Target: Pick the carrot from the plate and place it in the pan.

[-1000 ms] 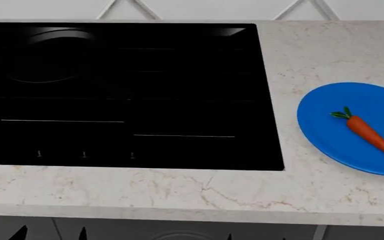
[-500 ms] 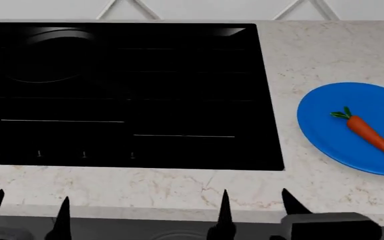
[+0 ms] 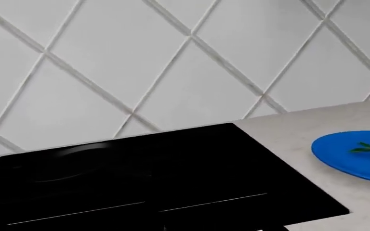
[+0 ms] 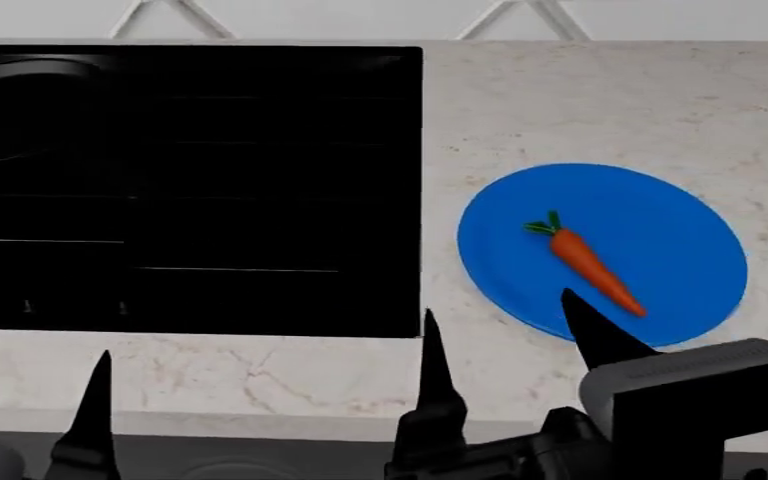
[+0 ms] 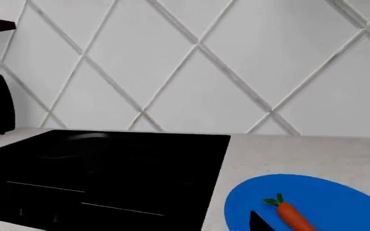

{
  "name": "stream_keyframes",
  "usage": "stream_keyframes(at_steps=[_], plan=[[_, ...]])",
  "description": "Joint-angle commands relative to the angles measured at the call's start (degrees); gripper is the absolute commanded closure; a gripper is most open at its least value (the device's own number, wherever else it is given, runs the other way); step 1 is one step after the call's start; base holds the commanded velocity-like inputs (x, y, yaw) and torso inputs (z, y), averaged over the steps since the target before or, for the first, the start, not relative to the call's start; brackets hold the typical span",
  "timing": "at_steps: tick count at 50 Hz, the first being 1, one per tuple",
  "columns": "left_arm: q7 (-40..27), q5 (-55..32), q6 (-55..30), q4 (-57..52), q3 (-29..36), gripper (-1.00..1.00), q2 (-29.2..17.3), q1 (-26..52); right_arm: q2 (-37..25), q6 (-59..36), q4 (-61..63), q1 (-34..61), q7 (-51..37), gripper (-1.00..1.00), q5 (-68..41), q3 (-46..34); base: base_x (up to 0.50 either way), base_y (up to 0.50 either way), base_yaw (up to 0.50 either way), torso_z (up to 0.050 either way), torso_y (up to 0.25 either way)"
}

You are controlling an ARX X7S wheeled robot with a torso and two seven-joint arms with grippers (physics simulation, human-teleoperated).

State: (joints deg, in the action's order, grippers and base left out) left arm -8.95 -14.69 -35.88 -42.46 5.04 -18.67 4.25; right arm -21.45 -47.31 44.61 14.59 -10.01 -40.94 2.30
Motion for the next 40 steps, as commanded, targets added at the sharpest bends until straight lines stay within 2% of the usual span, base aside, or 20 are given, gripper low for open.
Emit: stream_keyframes(at_steps=[1,15,25,40], plan=[[-0.1,1.0,0.0,-0.2,-2.0,-1.00,1.3,-0.3,0.0,-2.6,2.4,1.0,1.0,-1.00,-1.6,2.8,0.00,-0.50,0.00,0.000,0.000],[-0.7,0.7,-0.8,-1.2,-1.7,-1.00,1.0,-0.3,-0.4,-3.4,2.5,1.3,0.5,-1.00,-4.0,3.7,0.00,-0.48,0.00,0.000,0.000],[-1.1,0.5,-1.1,-1.7,-1.9,-1.00,0.7,-0.2,-0.8,-2.9,3.2,1.6,0.8,-1.00,-5.0,4.0,0.00,0.00,0.00,0.000,0.000],[-1.3,0.0,-1.4,-1.1,-1.9,-1.00,0.4,0.8,-1.3,-2.5,0.9,3.6,1.0,-1.00,-4.5,3.2,0.49,0.00,0.00,0.000,0.000]])
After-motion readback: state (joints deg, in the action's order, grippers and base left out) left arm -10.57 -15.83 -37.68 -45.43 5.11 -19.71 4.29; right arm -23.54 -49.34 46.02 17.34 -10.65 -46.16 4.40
